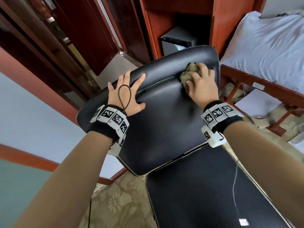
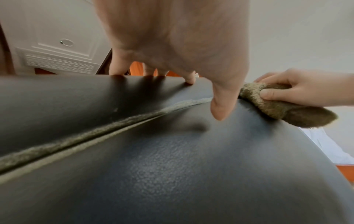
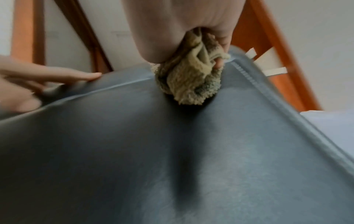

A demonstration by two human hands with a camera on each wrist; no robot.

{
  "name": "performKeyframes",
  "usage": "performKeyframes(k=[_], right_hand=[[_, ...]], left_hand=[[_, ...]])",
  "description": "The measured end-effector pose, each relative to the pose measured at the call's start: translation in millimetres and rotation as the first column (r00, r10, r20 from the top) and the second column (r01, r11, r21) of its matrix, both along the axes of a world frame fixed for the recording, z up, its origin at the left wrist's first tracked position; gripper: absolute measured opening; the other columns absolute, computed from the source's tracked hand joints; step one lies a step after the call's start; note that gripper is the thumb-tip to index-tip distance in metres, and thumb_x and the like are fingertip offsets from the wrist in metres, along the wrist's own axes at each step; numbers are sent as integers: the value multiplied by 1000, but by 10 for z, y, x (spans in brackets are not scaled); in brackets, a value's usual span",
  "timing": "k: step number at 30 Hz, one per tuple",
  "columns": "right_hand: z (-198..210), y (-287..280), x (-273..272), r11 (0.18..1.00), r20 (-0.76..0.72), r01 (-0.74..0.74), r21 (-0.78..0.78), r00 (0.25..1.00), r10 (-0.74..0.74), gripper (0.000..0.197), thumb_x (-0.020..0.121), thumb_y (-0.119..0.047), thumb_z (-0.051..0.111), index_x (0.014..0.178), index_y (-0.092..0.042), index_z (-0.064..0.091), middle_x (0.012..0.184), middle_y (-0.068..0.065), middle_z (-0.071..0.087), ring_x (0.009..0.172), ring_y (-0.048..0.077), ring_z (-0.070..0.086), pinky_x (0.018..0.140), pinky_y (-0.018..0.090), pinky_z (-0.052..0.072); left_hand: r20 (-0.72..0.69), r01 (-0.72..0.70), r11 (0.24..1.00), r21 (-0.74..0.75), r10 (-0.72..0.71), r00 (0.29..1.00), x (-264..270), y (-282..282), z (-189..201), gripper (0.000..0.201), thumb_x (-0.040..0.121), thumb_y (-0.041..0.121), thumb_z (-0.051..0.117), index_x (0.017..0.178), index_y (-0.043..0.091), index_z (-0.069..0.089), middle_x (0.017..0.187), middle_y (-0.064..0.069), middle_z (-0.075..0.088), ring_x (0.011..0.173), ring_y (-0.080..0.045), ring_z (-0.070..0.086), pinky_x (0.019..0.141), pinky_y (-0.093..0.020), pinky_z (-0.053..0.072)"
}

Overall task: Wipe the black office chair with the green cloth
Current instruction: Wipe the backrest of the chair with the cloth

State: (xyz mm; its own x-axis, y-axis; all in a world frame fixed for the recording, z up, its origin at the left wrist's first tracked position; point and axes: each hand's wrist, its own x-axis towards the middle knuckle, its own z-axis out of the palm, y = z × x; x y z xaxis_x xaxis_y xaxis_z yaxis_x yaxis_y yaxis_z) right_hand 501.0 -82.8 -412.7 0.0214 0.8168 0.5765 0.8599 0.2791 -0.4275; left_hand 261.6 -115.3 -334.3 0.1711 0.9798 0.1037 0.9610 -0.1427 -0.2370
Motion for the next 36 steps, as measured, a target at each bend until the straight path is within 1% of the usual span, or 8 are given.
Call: performKeyframes(k=[3,7,13,16,22,28,31,36], right_hand=[[-15,30,176,980,-144,179,-89,971,-191,33,92,-17,47,119,-3,59,142,19,35,118,44,36,99,39,30],[81,75,-66,958,-238,255,-134,930,-281,31,90,-15,44,110,1,61,137,23,35,114,43,37,98,36,24],[83,-131,-754,1000,-156,-25,6,987,26,24,84,-7,52,102,4,64,128,27,44,105,45,42,90,37,34],[46,-133,-593,996,-67,-89,-7,994,89,27,87,-12,54,110,1,62,132,24,44,110,44,42,80,41,47],[-44,31,170,971,-147,219,-94,962,-231,31,92,-19,45,117,-5,59,140,19,35,119,41,36,98,35,28],[81,92,-34,926,-199,316,-207,913,-356,32,93,-20,43,115,-4,59,139,20,31,116,40,36,101,33,24],[136,13,-356,951,-215,259,-171,932,-292,30,92,-18,45,112,-2,61,136,22,33,114,39,36,98,33,24],[97,-269,-921,997,-94,-74,-25,993,71,26,83,-14,59,104,-1,66,123,25,48,100,42,45,88,36,38]], left_hand=[[15,0,1000,5,0,1000,13,0,-17,95,75,54,65,149,41,5,157,-8,2,143,-25,5,110,-62,13],[59,-7,1000,5,7,998,11,16,-47,98,72,56,66,149,39,8,157,-9,1,144,-26,3,110,-62,10],[39,-13,1000,3,13,999,2,30,-63,103,69,58,68,149,39,6,157,-10,1,144,-28,2,109,-63,9],[18,10,1000,12,-10,1000,1,19,-46,101,71,57,67,149,38,6,157,-11,2,143,-28,4,109,-63,12],[18,29,1000,3,-29,999,13,38,-27,98,74,55,66,149,39,5,157,-10,1,143,-27,4,110,-62,12],[13,9,1000,-3,-9,1000,0,69,-60,101,73,60,65,149,40,3,157,-11,-1,144,-29,2,110,-63,9],[14,7,1000,3,-7,1000,6,67,-71,101,72,60,65,149,40,3,157,-12,-1,144,-29,1,110,-62,9],[11,19,1000,22,-20,1000,-11,52,-87,101,73,58,65,149,39,2,157,-12,-1,144,-29,2,109,-63,9]])
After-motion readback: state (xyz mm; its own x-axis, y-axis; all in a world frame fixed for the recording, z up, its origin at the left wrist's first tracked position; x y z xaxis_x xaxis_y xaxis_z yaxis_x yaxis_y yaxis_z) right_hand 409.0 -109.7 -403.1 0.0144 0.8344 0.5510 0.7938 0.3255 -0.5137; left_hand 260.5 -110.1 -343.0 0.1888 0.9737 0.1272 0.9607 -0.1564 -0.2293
